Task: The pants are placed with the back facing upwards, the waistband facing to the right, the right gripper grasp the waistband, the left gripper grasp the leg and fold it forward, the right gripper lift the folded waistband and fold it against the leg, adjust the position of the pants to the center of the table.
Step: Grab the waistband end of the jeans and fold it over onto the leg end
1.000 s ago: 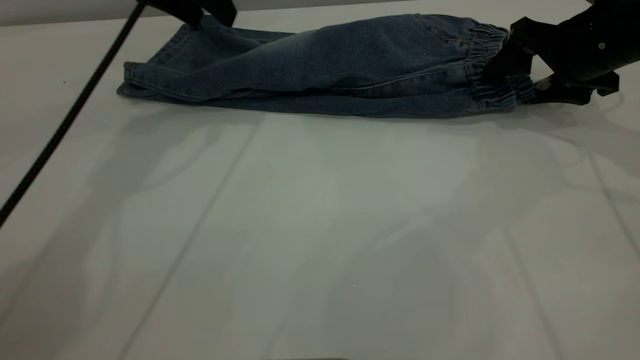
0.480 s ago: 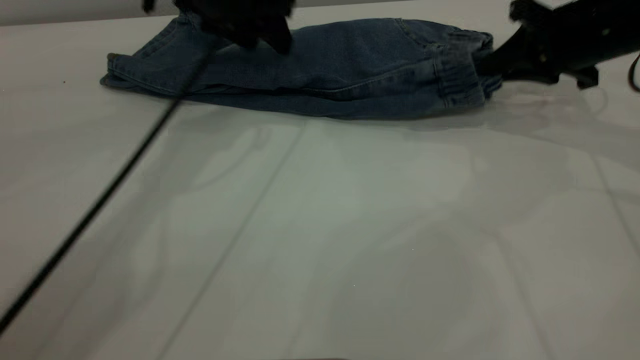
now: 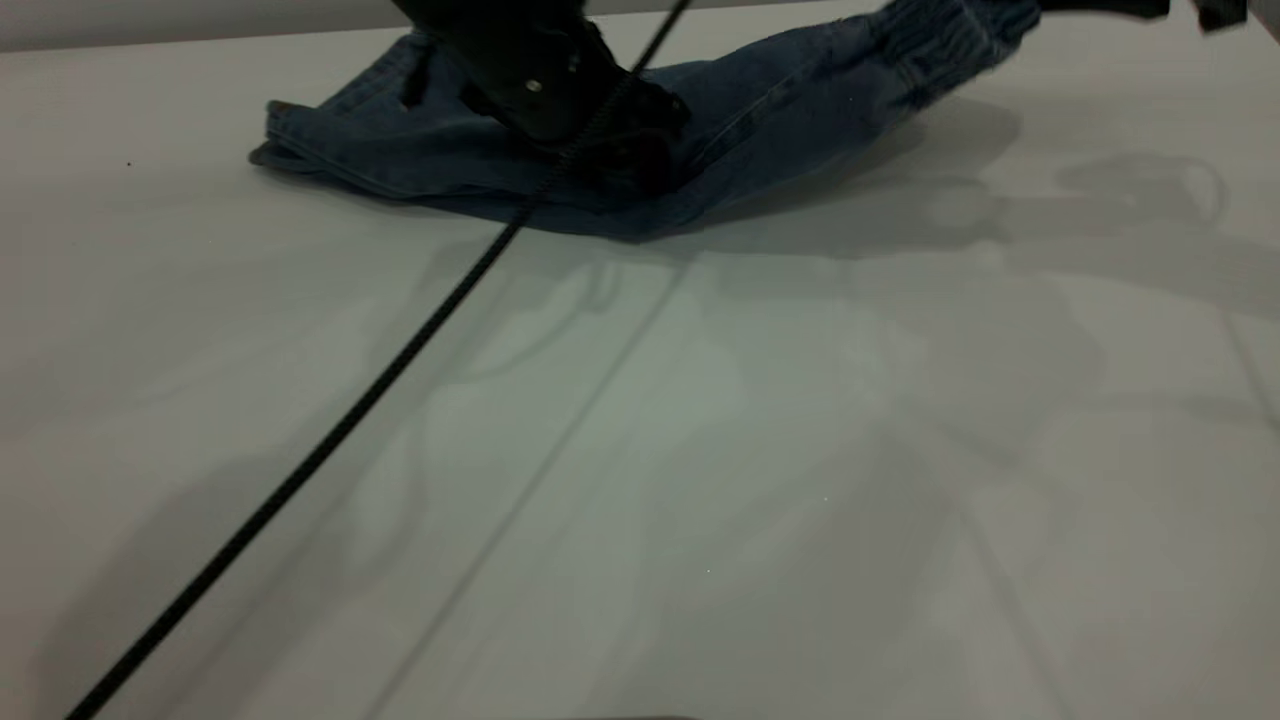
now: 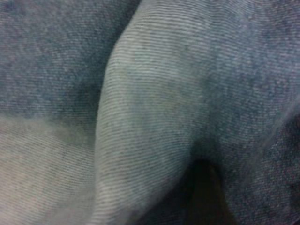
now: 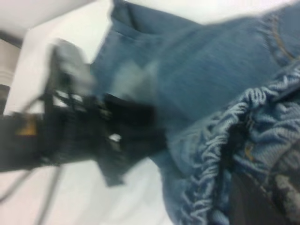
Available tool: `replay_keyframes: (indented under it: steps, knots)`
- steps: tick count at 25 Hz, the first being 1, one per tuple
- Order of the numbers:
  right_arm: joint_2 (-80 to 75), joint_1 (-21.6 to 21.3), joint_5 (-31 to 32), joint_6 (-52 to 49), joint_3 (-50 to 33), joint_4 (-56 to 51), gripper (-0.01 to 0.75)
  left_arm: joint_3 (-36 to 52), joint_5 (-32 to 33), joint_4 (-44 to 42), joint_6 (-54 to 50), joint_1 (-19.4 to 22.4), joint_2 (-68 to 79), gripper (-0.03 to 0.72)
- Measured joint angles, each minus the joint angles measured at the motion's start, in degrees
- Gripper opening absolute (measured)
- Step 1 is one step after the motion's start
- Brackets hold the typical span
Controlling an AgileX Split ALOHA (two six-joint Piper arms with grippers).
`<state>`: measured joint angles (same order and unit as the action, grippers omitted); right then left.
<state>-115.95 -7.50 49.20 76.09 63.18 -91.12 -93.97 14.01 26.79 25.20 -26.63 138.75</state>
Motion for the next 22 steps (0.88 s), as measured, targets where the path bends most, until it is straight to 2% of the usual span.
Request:
replay_keyframes:
  steps: [4,9,14,18,22]
  knots:
    - [3.67,0.0,0.4,-0.06,0.0,0.78,0.033,-2.19,2.35,0.83,0.0,-2.19,0.65,0.427]
    - [6.01,0.0,1.33,-0.39,0.0,1.65,0.033,-8.45,14.65,-4.31,-0.14,-1.74,-0.68,0.427]
    - [6.34,0.0,2.94,-0.46,0.0,1.67,0.033,-14.67,24.91,-15.36,-4.67,3.02,-5.45,0.427]
    - [6.34,0.91,3.62,-0.52,1.42,1.9,0.033,-16.36,28.92,-21.96,-9.3,8.08,-6.23,0.427]
    - [6.34,4.6,2.94,-0.81,3.85,1.97,0.033,-16.31,31.72,-24.93,-12.98,12.78,-4.74,0.427]
